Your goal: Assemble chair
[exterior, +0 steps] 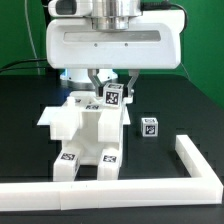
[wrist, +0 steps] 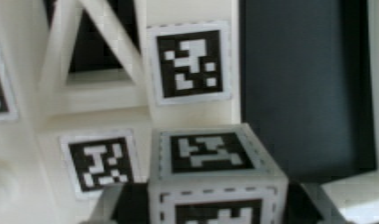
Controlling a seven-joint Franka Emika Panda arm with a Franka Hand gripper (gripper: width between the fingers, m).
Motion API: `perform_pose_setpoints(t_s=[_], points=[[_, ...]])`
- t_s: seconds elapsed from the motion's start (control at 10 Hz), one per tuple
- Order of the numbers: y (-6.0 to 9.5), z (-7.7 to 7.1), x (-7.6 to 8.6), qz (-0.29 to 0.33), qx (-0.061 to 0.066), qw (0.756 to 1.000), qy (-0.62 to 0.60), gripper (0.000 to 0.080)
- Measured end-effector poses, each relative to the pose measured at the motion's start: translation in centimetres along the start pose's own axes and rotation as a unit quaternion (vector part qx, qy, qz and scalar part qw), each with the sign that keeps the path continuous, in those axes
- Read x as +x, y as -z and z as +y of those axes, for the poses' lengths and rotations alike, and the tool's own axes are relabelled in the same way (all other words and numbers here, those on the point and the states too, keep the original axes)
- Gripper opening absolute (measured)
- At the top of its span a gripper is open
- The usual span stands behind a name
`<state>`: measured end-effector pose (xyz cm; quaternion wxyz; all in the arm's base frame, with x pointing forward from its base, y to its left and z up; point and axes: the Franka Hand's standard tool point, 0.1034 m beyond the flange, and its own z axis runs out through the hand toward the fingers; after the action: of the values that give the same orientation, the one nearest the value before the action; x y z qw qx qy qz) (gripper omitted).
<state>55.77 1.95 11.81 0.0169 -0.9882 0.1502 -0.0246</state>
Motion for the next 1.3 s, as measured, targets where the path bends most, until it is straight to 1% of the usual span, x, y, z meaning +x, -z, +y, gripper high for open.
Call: perform_pose_setpoints(t_s=[0.2, 0.3, 0.4, 0.5, 0.7, 0.8, 0.9, 1.0, 1.1, 1.2, 1.3], points=[[0.01, 0.10, 0.05, 0.000, 0.000, 0.993, -0.115, 0.0284], [-0.03, 0.12, 0.09, 0.001, 0.001, 0.981, -0.194, 0.0284], [-0.06, 0.19, 0.17, 0.000, 0.006, 0.961, -0.275, 0.0284], [-0.05, 0.20, 0.26, 0.002, 0.010, 0.949, -0.314, 0.0284], [-0.06, 0.16, 0.26, 0.003, 0.010, 0.959, -0.282, 0.0291], [-0.06, 0.06, 0.21, 0.003, 0.008, 0.965, -0.263, 0.0462], [-0.09, -0.19, 0.12, 0.005, 0.005, 0.986, -0.169, 0.0462], [-0.11, 0.08, 0.16, 0.004, 0.004, 0.998, -0.065, 0.0611], [-0.18, -0.13, -0.11, -0.001, 0.002, 1.000, 0.019, 0.0638], [-0.09, -0.54, -0.29, 0.002, -0.001, 0.998, 0.070, 0.0638], [0.05, -0.24, -0.35, 0.009, -0.001, 0.996, 0.090, 0.0648]])
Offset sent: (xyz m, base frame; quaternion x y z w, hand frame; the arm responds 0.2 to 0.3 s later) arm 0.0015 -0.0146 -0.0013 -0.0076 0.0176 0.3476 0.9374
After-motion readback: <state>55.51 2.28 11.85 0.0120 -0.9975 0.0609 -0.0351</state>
